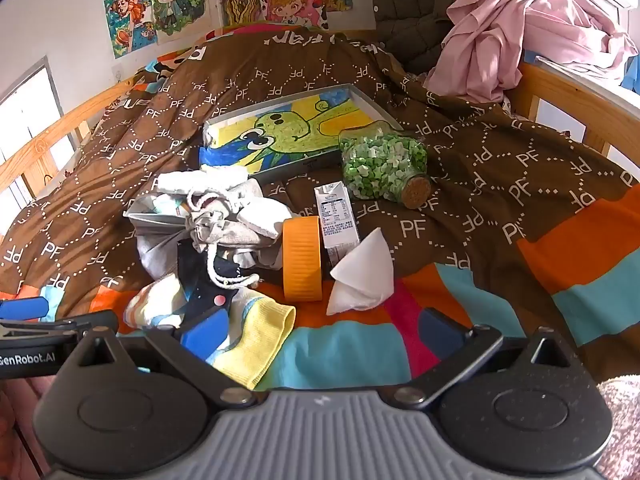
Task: Organize soft objects
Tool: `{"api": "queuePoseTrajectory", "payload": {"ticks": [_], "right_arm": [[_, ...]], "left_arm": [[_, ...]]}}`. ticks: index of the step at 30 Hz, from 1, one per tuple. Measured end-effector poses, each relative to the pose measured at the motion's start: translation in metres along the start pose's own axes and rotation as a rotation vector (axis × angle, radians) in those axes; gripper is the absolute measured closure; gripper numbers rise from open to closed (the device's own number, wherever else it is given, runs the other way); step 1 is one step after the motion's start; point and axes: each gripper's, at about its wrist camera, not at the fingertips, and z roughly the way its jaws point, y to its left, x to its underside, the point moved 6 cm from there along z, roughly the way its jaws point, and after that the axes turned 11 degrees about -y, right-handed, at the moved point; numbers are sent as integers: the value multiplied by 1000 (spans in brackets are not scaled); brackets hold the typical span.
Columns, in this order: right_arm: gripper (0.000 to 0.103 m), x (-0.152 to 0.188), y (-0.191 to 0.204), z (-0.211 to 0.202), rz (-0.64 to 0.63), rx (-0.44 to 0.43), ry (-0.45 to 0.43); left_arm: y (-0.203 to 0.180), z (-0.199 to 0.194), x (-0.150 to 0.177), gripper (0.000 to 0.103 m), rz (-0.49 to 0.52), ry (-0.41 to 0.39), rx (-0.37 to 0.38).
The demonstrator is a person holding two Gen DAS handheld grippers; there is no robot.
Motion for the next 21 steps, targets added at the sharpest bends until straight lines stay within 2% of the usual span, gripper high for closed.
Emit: {"api": "queuePoseTrajectory", "payload": {"ticks": [21], "right_arm": [[0, -1, -1, -1, 1, -2, -13]], "left_arm": [[0, 0, 1, 1, 7, 12, -3]]}}
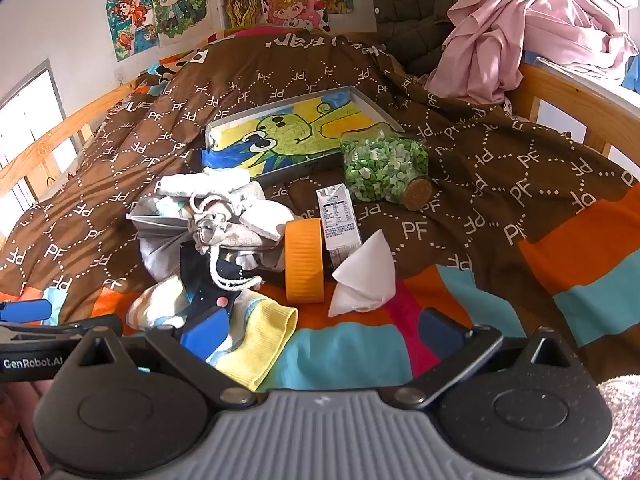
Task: Organize soft objects
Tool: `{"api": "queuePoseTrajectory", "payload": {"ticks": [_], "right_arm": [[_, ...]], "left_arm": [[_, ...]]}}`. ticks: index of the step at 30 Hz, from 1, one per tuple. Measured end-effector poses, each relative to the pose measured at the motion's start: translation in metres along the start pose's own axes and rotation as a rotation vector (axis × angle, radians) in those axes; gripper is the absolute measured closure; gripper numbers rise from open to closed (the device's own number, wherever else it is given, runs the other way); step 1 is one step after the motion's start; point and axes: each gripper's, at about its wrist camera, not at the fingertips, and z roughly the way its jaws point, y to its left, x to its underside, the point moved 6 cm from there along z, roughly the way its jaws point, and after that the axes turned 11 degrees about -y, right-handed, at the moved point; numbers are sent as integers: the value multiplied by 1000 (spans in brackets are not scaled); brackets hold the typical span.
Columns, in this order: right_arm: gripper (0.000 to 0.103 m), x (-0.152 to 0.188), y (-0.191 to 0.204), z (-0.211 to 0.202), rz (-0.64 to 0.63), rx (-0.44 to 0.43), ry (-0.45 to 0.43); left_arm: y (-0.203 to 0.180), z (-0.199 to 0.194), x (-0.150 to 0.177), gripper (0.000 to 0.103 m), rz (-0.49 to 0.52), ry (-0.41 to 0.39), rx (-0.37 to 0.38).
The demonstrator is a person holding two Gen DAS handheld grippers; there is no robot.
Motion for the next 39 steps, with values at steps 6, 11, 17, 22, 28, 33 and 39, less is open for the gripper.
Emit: {"api": "queuePoseTrajectory", "payload": {"ticks": [6, 11, 17, 22, 28, 33, 39], "right_arm": [[0, 0, 0, 0, 0, 0, -1], [0, 0, 0, 0, 1, -1, -2], [0, 0, 0, 0, 1, -1, -2], [0, 0, 0, 0, 1, -1, -2], [0, 0, 0, 0, 2, -2, -2], [0, 0, 0, 0, 1, -2, -3], [0, 0, 0, 0, 2, -2, -2]], "left_arm": [[3, -3, 1, 1, -4, -3, 3], [0, 0, 0, 1, -1, 3, 0], [0, 0, 0, 1, 3, 2, -2], [0, 0, 0, 1, 4, 3, -2], [0, 0, 0, 1, 4, 3, -3], [0, 1, 1, 1, 3, 2, -1], [0, 1, 1, 1, 3, 2, -2]]}}
